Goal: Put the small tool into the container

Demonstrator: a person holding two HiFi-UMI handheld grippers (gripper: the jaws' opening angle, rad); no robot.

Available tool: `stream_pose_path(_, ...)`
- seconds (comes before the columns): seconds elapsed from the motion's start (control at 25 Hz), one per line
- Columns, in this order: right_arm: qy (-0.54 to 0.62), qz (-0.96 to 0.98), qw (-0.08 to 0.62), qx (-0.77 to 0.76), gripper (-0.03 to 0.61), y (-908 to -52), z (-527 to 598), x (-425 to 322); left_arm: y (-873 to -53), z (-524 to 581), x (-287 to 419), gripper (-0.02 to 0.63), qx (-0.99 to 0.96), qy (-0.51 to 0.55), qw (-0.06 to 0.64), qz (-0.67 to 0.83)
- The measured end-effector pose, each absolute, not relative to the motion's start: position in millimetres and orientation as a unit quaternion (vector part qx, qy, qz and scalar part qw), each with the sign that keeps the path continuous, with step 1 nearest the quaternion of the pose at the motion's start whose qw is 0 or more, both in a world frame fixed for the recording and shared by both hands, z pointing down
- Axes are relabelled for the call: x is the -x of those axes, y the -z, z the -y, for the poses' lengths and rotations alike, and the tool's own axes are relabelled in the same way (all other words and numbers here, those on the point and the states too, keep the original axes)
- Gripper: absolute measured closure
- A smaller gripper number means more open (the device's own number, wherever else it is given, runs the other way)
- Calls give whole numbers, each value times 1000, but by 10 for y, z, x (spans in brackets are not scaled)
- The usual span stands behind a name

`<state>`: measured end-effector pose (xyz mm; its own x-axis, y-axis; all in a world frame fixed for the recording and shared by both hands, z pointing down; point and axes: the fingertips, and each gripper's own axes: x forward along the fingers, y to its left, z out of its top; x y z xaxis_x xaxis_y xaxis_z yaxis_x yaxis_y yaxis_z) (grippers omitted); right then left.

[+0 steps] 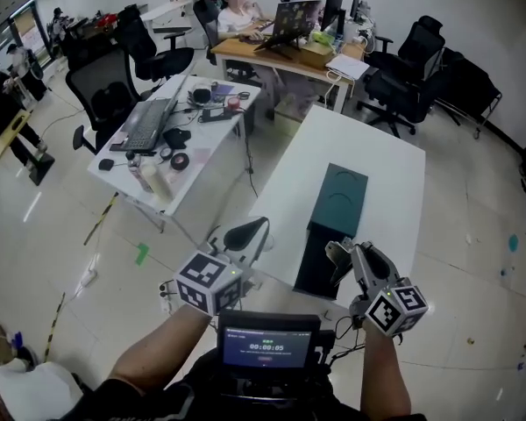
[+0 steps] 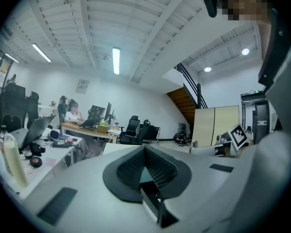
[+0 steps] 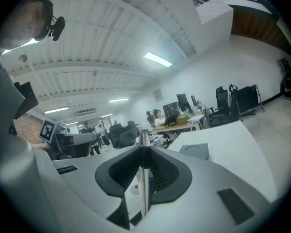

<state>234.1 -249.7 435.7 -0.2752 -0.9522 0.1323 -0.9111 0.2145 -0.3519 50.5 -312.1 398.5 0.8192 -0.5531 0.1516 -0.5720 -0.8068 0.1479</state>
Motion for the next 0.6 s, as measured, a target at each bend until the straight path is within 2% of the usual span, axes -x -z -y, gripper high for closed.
stream_pose_path(0.6, 317, -774, 12, 547, 502, -5899, 2913, -2568, -4659, 3269, -786, 601, -927, -111, 126, 335)
